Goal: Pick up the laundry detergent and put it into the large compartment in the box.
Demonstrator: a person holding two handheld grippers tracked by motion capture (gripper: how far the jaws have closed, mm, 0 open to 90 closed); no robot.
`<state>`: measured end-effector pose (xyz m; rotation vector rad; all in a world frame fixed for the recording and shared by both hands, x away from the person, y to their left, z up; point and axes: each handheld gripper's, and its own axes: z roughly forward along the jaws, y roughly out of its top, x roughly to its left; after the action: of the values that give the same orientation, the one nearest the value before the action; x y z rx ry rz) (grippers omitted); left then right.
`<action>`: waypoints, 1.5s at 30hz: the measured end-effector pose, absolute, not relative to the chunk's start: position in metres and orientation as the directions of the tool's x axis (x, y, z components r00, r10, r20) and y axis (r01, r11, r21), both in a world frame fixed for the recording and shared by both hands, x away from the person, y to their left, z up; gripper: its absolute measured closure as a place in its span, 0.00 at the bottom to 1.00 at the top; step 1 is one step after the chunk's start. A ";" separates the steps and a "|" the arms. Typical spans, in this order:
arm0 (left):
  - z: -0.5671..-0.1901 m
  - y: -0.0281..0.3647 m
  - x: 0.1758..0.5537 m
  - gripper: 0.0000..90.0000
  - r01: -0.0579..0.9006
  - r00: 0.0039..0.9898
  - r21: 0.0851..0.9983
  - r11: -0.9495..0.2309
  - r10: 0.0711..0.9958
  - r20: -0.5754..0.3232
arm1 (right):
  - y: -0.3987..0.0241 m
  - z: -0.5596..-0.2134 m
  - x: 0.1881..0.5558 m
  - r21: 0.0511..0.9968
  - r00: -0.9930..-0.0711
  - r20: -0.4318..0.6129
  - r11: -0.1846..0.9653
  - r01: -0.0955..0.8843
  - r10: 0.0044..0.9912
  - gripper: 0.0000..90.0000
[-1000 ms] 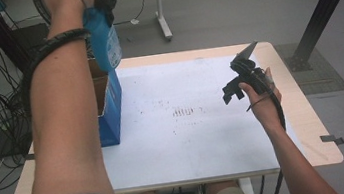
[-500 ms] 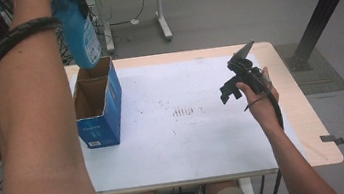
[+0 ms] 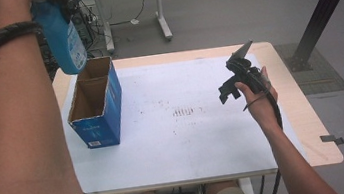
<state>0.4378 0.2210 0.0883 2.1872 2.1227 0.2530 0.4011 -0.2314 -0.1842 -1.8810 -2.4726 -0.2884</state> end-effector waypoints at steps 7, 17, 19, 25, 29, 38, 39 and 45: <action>0.075 0.232 0.439 0.42 0.988 0.001 0.153 -0.009 0.999 0.048 | -0.231 -0.185 0.402 0.129 -0.271 0.130 0.255 0.958 0.954 0.07; 0.059 0.240 0.440 0.42 0.991 -0.012 0.132 0.007 0.999 0.038 | -0.231 -0.186 0.402 0.132 -0.276 0.132 0.259 0.957 0.952 0.07; 0.053 0.243 0.441 0.42 0.992 -0.017 0.124 0.013 0.999 0.032 | -0.231 -0.187 0.401 0.132 -0.273 0.135 0.256 0.958 0.953 0.07; 0.042 0.246 0.441 0.42 0.993 -0.024 0.117 0.021 0.999 0.027 | -0.232 -0.187 0.401 0.133 -0.275 0.136 0.258 0.957 0.952 0.07; 0.035 0.248 0.441 0.42 0.994 -0.026 0.110 0.023 0.999 0.023 | -0.234 -0.188 0.400 0.134 -0.275 0.136 0.257 0.957 0.952 0.07; 0.019 0.251 0.442 0.42 0.995 -0.030 0.100 0.029 0.999 0.014 | -0.235 -0.188 0.399 0.132 -0.272 0.137 0.255 0.958 0.952 0.07; 0.019 0.251 0.442 0.42 0.995 -0.030 0.100 0.029 0.999 0.014 | -0.235 -0.188 0.399 0.132 -0.272 0.137 0.255 0.958 0.952 0.07; 0.005 0.254 0.444 0.42 0.996 -0.031 0.086 0.031 1.000 0.003 | -0.236 -0.188 0.399 0.132 -0.271 0.136 0.254 0.958 0.953 0.07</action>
<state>0.4438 0.2538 0.0047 2.1453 2.2132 0.0993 0.3985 -0.2355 -0.1882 -1.8791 -2.4645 -0.2930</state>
